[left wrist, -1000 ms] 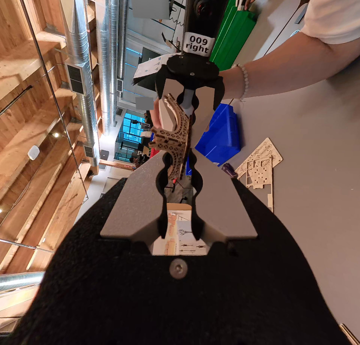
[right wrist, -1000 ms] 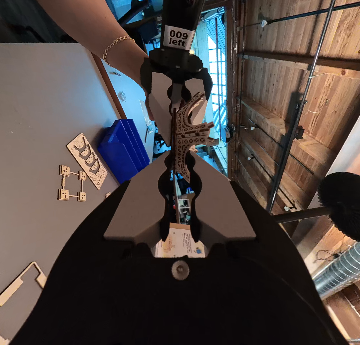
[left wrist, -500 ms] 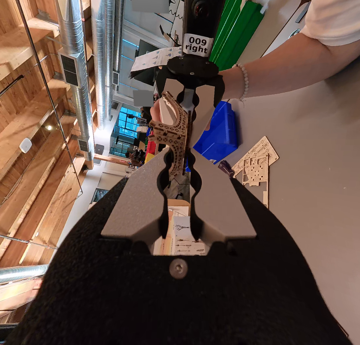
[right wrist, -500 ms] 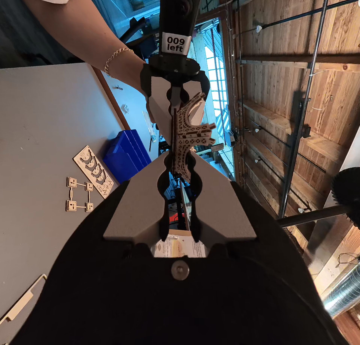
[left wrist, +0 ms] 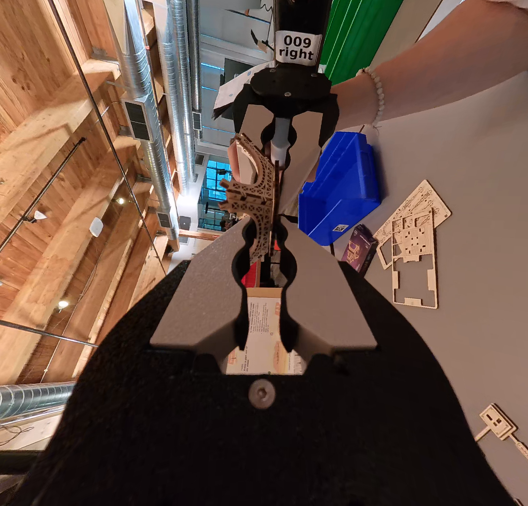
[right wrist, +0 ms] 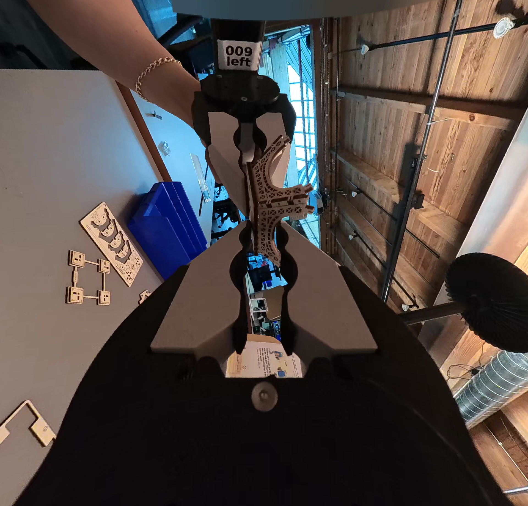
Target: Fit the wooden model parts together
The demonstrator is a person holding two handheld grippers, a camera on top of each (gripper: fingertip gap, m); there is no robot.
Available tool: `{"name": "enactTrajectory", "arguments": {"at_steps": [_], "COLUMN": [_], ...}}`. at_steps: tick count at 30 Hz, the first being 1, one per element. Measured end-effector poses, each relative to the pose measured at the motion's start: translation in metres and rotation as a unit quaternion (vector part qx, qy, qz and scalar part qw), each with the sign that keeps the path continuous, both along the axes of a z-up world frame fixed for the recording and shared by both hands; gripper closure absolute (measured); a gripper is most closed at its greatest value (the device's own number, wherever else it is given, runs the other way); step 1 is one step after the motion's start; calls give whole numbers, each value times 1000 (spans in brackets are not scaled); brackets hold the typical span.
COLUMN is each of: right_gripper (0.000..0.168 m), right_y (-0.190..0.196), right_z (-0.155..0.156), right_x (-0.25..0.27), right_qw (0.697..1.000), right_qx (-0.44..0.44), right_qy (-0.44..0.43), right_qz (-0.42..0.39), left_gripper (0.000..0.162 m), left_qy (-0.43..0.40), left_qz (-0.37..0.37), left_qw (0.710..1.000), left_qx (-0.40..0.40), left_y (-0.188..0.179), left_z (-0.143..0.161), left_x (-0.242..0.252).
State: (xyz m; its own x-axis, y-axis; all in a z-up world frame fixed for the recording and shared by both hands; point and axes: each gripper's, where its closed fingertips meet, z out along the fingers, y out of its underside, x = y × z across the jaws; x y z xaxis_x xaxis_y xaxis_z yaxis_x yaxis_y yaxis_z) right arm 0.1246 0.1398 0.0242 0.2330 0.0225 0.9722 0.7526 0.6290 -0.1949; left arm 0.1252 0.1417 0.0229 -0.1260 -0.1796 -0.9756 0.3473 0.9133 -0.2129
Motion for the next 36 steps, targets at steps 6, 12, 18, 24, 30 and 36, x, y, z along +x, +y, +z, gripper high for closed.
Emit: {"name": "enactTrajectory", "arguments": {"at_steps": [6,12,18,24,30,36], "right_gripper": [150,149,151,154,154,155], "right_y": [1,3,5,9,5,3], "right_z": [1,0,1,-2,-3,-1], "right_x": [0,3,5,5,2,1], "right_qw": [1000,1000,999,998,997,997], "right_qx": [-4,-20,-22,-39,-45,-45], "right_qy": [11,22,29,39,47,51], "right_qz": [3,0,0,15,44,47], "left_gripper": [151,151,151,150,149,151], "left_qy": [13,11,18,23,34,26], "left_qz": [9,21,42,66,49,51], "left_qw": [1000,1000,999,997,998,998], "left_qx": [-5,4,14,33,18,31], "left_y": [2,4,8,11,7,7], "left_z": [-1,-3,-2,-3,-3,-1], "left_x": [3,6,8,8,6,6]}}
